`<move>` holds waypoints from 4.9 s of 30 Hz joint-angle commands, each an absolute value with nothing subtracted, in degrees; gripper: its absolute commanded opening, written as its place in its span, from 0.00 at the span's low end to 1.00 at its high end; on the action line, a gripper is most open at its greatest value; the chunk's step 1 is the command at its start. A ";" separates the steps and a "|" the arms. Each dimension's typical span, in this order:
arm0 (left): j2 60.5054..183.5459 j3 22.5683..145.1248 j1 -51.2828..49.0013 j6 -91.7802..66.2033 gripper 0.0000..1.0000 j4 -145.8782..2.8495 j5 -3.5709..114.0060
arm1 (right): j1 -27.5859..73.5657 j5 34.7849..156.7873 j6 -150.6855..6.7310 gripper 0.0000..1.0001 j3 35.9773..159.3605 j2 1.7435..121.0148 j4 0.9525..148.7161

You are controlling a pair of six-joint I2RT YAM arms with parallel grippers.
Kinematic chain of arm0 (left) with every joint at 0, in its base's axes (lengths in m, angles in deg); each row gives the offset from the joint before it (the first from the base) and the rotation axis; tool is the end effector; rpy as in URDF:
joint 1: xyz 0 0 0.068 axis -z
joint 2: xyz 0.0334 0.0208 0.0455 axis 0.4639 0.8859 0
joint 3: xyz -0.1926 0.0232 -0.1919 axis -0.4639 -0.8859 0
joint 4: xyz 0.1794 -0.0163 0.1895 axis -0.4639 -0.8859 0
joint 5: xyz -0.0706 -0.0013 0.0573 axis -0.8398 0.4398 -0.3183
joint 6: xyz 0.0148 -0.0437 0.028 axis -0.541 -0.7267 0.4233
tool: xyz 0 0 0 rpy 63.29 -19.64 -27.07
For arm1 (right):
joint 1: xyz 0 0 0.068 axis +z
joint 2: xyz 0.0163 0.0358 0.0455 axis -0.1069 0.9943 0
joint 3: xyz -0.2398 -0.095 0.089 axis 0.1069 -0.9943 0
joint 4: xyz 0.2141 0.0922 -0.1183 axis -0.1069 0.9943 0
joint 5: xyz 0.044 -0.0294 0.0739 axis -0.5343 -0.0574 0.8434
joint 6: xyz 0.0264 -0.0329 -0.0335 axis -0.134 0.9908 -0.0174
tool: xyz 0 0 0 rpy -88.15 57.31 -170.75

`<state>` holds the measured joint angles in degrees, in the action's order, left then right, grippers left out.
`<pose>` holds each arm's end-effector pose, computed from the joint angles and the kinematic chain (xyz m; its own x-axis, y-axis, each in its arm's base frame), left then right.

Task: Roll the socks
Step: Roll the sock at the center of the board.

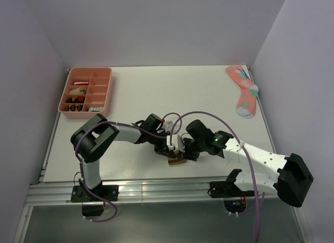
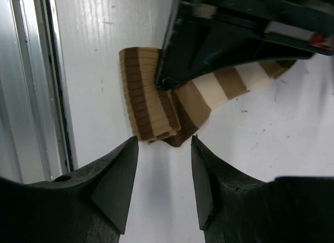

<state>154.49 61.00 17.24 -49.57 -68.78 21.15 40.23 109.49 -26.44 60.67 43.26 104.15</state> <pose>0.2236 -0.2564 0.1061 -0.9804 0.1965 0.0124 0.1073 0.5863 -0.8030 0.1360 0.1612 0.2156 0.0768 -0.7640 -0.6406 -0.9907 0.0139 -0.1353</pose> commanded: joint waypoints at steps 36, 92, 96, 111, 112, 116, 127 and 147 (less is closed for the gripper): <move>143.57 50.54 14.90 -57.89 0.21 -51.58 33.94 | 50.38 109.94 -23.33 0.25 62.02 60.44 103.14; 118.43 24.42 38.54 -34.09 0.46 -24.84 77.90 | 33.94 130.77 -26.05 0.22 105.88 108.27 140.95; 121.75 26.88 38.54 -31.27 0.46 -26.51 76.41 | 33.15 131.48 -25.17 0.22 106.58 109.49 142.79; 132.05 28.82 38.19 -30.56 0.47 -21.16 67.97 | 30.87 132.88 -21.66 0.22 107.64 111.69 147.28; 132.14 28.64 38.10 -30.74 0.48 -20.97 66.74 | 30.86 132.88 -21.57 0.22 107.55 111.61 147.28; 132.93 28.38 37.31 -31.00 0.47 -20.88 64.10 | 30.60 132.79 -22.01 0.22 107.20 111.43 146.66; 137.14 28.99 36.34 -32.15 0.47 -22.20 65.24 | 30.07 132.88 -21.57 0.22 106.50 110.99 147.36; 141.01 32.07 36.26 -33.02 0.00 -27.73 61.81 | 28.67 130.95 -28.77 0.29 103.69 106.78 139.28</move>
